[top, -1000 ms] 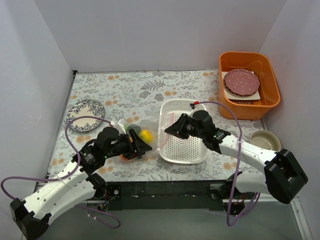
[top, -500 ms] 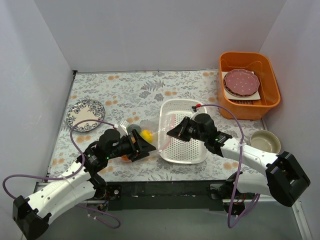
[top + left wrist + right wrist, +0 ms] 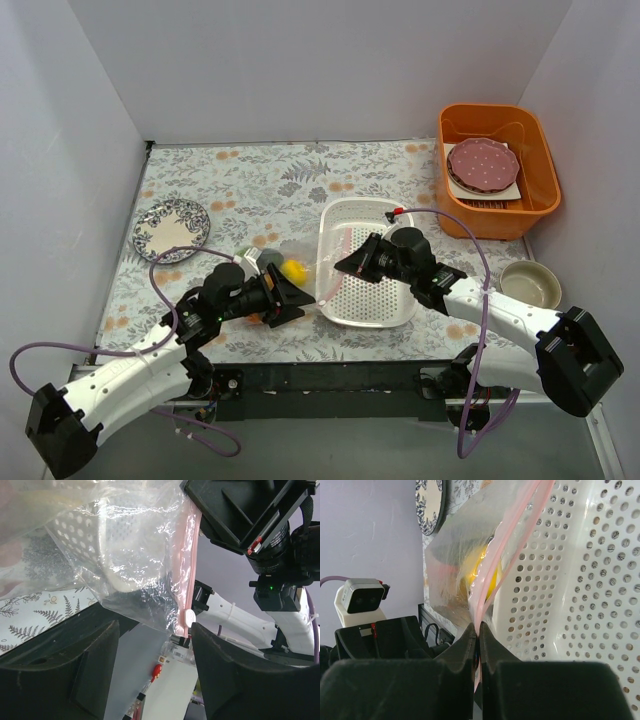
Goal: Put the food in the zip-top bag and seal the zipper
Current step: Zip the zipper food storage bag at the center of the board.
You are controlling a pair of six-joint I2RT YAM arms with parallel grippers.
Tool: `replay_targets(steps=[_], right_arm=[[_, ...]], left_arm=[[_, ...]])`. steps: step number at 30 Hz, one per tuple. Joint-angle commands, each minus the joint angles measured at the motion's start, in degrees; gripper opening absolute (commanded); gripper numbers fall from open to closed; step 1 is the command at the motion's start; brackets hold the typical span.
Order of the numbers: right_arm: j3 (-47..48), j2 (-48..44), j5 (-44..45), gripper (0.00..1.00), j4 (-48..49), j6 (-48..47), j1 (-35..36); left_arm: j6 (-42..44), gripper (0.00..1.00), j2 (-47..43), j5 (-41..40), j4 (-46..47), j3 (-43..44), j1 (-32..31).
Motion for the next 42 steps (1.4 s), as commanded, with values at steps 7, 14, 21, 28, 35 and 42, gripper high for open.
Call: replay_targets(steps=[7,14,21,28,35,42], right_arm=[[1.0,-0.7,0.8,0.08,0.3,-1.0,-0.4],[1.0,-0.8,0.7,0.08,0.0,-1.3,-0.4],[0.6,-1.2,0.8,0.08,0.0,-1.2,-0.4],[0.6,-1.0,0.6,0.08,-0.2,-1.3,-0.4],[0.9,-0.8,-0.3,0.09,-1.1,-2.1,-0.4],[3.0,-4.0,0.8,0.31,-6.9,-5.8,-0.4]], left_arm=[[-4.8,0.46,3.0,-0.2,7.4,-0.5,-0.7],[-6.0,0.43,4.1,0.0,9.0,-1.5,-1.0],[-6.1,0.31,4.5,-0.1,9.1,-1.5,-1.1],[-5.8,0.21,5.0,-0.2,9.6,-1.3,-1.1],[-5.6,0.0,6.7,0.5,10.9,-1.0,-1.1],[-4.3,0.0,7.0,0.1,11.2,-0.5,-1.0]])
